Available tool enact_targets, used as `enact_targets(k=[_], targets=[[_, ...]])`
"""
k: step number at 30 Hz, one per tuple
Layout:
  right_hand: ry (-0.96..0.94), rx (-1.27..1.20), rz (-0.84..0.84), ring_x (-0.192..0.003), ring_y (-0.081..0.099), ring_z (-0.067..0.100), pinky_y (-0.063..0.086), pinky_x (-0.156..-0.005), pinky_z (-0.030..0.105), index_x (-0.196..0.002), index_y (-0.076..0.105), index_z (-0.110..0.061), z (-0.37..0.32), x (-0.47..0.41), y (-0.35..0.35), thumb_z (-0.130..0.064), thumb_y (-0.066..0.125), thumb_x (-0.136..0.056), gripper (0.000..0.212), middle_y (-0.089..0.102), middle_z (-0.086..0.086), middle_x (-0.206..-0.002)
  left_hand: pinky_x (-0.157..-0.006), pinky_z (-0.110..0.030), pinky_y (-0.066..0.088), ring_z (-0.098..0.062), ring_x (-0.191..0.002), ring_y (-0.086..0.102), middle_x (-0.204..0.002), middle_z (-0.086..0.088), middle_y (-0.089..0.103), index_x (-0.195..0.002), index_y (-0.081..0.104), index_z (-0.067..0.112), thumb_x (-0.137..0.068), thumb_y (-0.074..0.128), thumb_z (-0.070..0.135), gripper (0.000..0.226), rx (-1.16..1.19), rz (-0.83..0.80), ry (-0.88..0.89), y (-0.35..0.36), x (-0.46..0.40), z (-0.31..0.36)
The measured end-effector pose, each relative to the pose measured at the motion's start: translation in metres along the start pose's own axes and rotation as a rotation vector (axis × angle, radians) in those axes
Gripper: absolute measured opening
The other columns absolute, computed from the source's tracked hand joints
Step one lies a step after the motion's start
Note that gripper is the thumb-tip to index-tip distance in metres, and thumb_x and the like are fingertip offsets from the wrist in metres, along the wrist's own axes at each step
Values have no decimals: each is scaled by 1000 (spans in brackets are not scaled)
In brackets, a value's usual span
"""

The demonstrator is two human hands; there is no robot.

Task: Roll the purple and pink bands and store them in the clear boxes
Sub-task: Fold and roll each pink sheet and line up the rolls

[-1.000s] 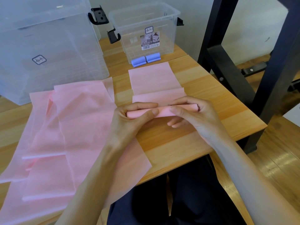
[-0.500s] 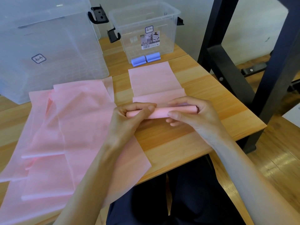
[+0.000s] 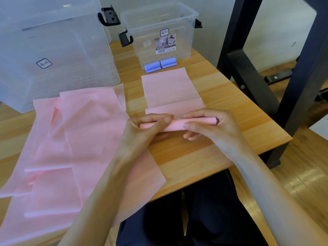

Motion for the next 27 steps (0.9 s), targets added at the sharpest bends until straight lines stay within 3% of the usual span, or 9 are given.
enact_targets(k=[6, 10, 13, 17, 23, 27], targets=[[40, -39, 56, -63, 73, 30, 60, -55, 31, -94, 75, -5, 4, -1, -4, -26, 72, -79, 26, 75, 11, -89, -73, -15, 52, -4, -83, 70, -91, 7, 77, -87, 80, 25, -68, 77, 28, 19, -53, -27, 54, 3, 1, 7], [25, -6, 16, -76, 75, 29, 61, -62, 29, -101, 74, -6, 2, -1, -1, -16, 76, -76, 27, 76, 12, -93, -73, -21, 57, -12, -89, 73, -95, 2, 77, -88, 80, 20, -71, 76, 28, 20, -10, 12, 29, -1, 0, 3], [15, -9, 30, -72, 75, 29, 61, -61, 27, -98, 75, -5, 2, 0, -3, -13, 76, -77, 23, 76, 12, -90, -77, -23, 58, -10, -90, 72, -95, 3, 77, -88, 79, 20, -70, 76, 31, 21, -20, 12, 14, 0, 0, 1], [36, -33, 71, -63, 73, 30, 59, -55, 28, -91, 76, -7, 4, 0, -6, -24, 74, -76, 23, 75, 12, -87, -73, -13, 50, -2, -84, 69, -90, 7, 77, -87, 79, 22, -69, 77, 29, 20, -78, 5, 63, 2, 1, 7], [15, 12, -20, -76, 75, 29, 62, -66, 30, -101, 74, -6, 1, 0, 3, -13, 77, -75, 27, 76, 12, -91, -70, -21, 57, -13, -87, 73, -93, 0, 77, -82, 81, 21, -72, 74, 32, 16, 10, 42, 7, -3, -1, 1], [20, -11, 42, -68, 74, 29, 60, -60, 27, -96, 75, -5, 2, 0, -4, -16, 75, -77, 22, 75, 13, -87, -75, -19, 55, -9, -88, 72, -95, 5, 77, -87, 80, 24, -70, 77, 31, 18, -45, -12, 26, 2, 1, 4]])
Point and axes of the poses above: each hand's wrist, its own x-axis away from the middle knuckle, its own y-axis out of the palm, z = x × y, the point moved 10 cm from there along -x, towards the middle knuckle
